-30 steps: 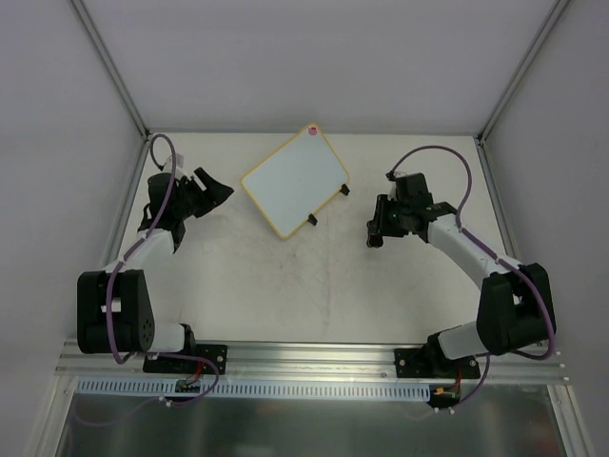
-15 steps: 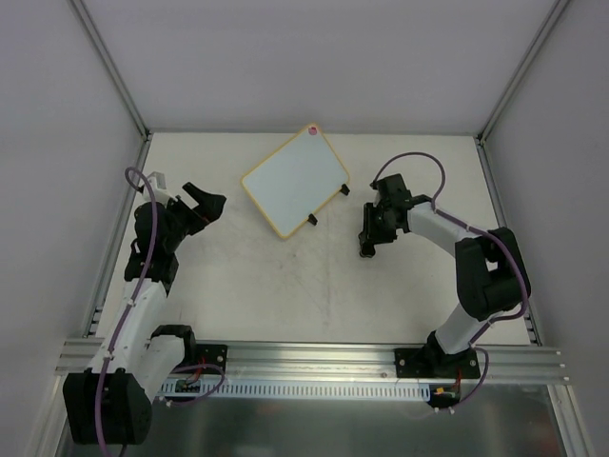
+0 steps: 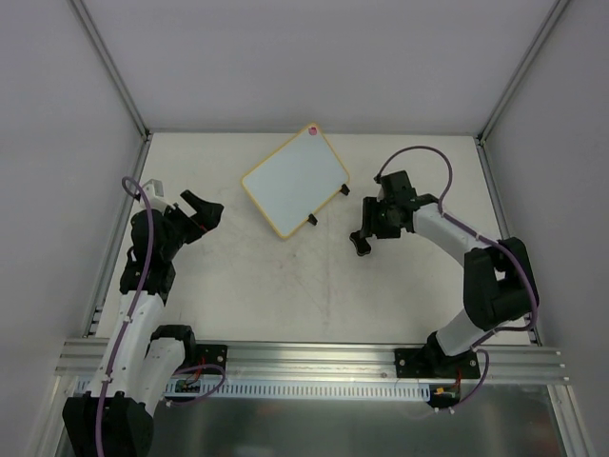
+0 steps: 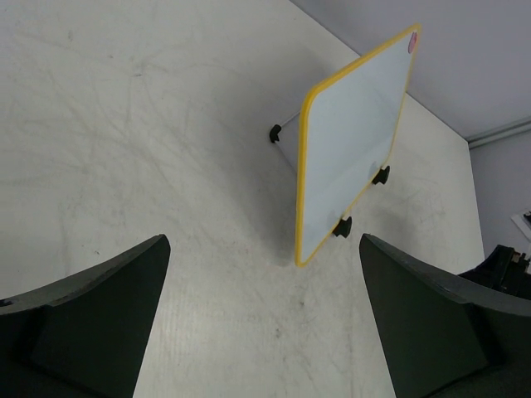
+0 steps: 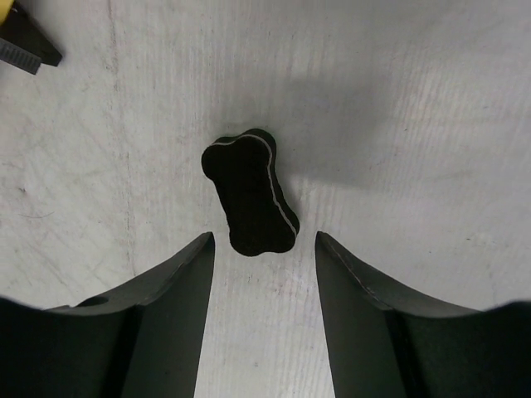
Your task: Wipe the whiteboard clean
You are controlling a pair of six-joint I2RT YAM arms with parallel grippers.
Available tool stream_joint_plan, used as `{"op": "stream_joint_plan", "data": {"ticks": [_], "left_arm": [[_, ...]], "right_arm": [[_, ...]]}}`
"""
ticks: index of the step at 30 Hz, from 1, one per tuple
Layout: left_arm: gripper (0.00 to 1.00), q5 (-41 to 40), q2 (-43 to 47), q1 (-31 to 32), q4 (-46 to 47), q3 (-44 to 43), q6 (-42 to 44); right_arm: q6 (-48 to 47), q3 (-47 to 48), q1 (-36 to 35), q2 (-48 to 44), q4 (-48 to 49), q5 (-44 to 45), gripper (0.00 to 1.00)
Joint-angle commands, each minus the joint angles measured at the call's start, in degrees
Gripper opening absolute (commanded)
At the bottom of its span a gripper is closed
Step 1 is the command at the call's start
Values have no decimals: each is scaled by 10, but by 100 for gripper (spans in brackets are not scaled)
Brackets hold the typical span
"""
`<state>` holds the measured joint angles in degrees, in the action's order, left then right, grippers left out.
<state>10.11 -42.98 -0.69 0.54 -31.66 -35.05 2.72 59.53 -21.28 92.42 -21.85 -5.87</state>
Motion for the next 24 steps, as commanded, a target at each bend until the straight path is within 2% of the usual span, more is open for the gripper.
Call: {"op": "stream_joint_plan", "data": {"ticks": [1,5,8,12,13,20,24], "left_arm": [[99,4,14,4,-17,-9,13],[99,20,27,4,-21,-11,12],[99,31,39,4,-33,-14,21],[99,18,60,4,-64,-14,33],[99,18,66,4,-65,-10,31],[99,35,122,4,-68,22,23],[99,64,169,4,-70,51,23]], "right_arm": [[-7,7,-2,-48,-11,38,55],[-10,-11,-3,-87,-6,45,55],[-5,-37,-3,-148,20,46,55],[-12,-134,-3,-271,85,54,55],[-12,-148,-3,-316,94,79,56],[-22,-237,-3,-443,129,100,56],[-22,-303,-3,-539,195,72,57]]}}
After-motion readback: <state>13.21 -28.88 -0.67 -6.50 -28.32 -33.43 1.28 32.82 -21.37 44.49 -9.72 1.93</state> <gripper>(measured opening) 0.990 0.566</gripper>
